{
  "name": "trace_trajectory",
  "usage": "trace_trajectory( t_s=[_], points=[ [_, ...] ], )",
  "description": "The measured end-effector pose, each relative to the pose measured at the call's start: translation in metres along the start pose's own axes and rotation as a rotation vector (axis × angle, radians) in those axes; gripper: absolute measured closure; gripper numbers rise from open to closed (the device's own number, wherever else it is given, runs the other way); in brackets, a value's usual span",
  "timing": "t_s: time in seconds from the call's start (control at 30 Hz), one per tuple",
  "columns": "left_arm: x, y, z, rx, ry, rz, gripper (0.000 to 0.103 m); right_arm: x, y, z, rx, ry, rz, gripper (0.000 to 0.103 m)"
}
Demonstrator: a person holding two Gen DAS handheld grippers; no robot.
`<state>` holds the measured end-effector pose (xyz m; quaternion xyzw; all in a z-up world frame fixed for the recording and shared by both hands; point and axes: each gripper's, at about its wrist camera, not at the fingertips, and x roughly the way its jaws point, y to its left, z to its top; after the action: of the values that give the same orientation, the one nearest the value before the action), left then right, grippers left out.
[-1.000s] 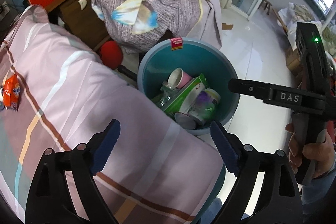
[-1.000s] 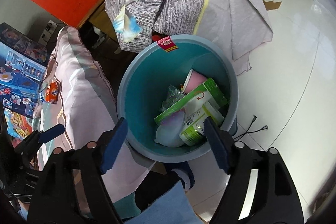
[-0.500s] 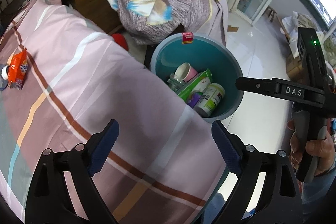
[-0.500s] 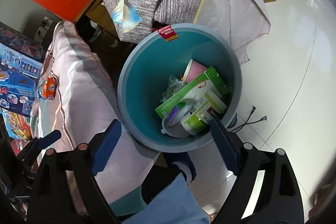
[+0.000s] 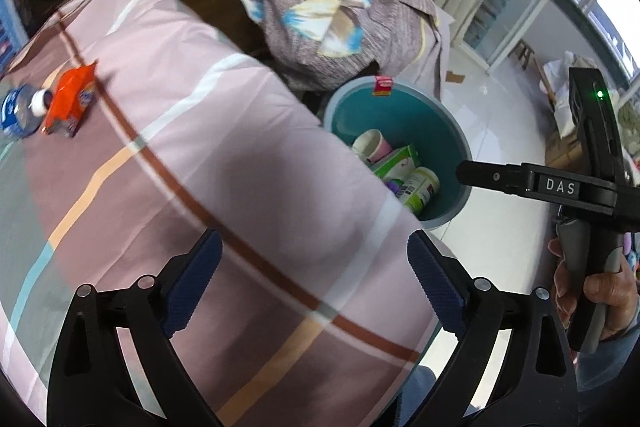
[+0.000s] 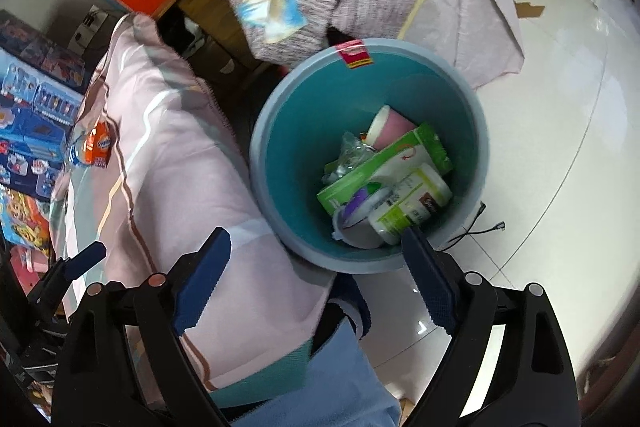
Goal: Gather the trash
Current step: 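Move both tools back over the bed toward the bottle and snack bag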
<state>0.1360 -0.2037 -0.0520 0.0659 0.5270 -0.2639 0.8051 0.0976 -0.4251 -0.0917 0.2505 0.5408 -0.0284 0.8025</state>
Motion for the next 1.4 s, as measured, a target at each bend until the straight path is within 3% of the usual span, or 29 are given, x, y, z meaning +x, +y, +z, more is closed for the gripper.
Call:
trace_trajectory(
  t_s=[0.47,0.8,1.17,1.4],
  points=[
    [-0.036,0.087,-0.018,-0.161,-0.063,0.012,0.008,0.018,0.111,0.013,-0.19,0.034,-0.027,0.02],
    [-0.065,0.168,-0.031,-0.278,-0.117,0.08,0.005,0.043,0.193,0.022,-0.329,0.082,-0.045,0.02],
    [-0.074,0.262,-0.034,-0.43,-0.131,0.138,0.005,0.101,0.303,0.048,-0.472,0.153,0.011,0.02],
    [-0.075,0.302,-0.025,-0.456,-0.128,0.172,0.005,0.145,0.35,0.075,-0.452,0.214,0.068,0.02]
  ],
)
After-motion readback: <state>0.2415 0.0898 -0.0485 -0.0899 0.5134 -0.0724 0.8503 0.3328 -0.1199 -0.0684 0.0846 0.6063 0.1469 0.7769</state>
